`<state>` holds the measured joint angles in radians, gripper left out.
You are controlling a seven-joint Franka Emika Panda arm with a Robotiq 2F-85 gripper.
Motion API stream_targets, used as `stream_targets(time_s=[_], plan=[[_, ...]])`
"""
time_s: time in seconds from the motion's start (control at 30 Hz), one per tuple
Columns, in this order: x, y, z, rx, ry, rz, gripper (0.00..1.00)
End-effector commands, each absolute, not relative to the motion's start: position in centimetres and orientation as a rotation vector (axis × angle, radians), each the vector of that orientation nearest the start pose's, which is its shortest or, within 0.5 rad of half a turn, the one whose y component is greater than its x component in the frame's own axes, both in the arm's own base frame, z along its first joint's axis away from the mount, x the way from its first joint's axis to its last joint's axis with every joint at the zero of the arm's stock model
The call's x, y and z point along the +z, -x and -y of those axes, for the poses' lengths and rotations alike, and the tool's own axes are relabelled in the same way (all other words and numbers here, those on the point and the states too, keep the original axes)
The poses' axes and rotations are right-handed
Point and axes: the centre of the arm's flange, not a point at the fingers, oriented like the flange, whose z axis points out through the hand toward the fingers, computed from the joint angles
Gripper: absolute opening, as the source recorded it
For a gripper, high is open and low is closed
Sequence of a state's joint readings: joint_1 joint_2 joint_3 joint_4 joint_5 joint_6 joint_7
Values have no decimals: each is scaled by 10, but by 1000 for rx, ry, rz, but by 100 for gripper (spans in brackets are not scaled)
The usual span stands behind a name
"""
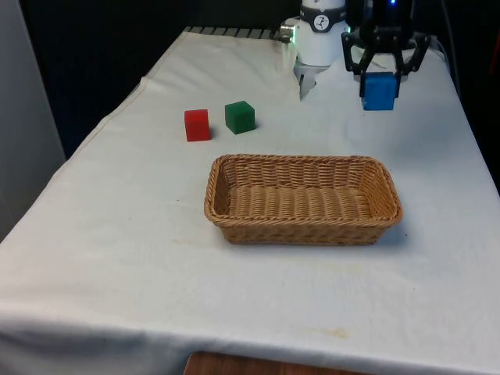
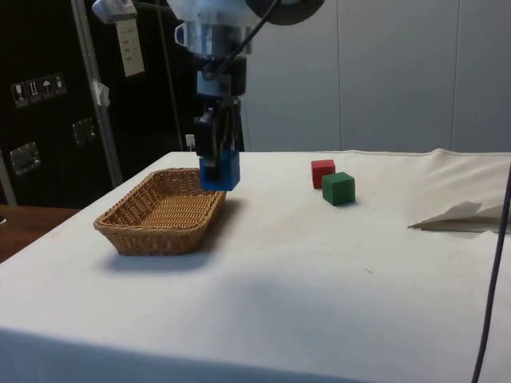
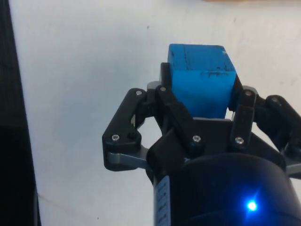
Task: Pick up exactly two blocks and place them into the basket.
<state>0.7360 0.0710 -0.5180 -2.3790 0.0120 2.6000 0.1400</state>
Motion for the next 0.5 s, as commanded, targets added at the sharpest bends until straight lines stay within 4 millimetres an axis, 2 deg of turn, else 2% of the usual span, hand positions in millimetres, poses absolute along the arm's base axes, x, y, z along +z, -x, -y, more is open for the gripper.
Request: stream_targets(time_s=[0.0,0.43,0.47], plan=[[312,-508,-110,-242,3131,113,0],[304,-551,-111,-265,3179,109,0],[304,-549,-110,-274,3189,104,0]])
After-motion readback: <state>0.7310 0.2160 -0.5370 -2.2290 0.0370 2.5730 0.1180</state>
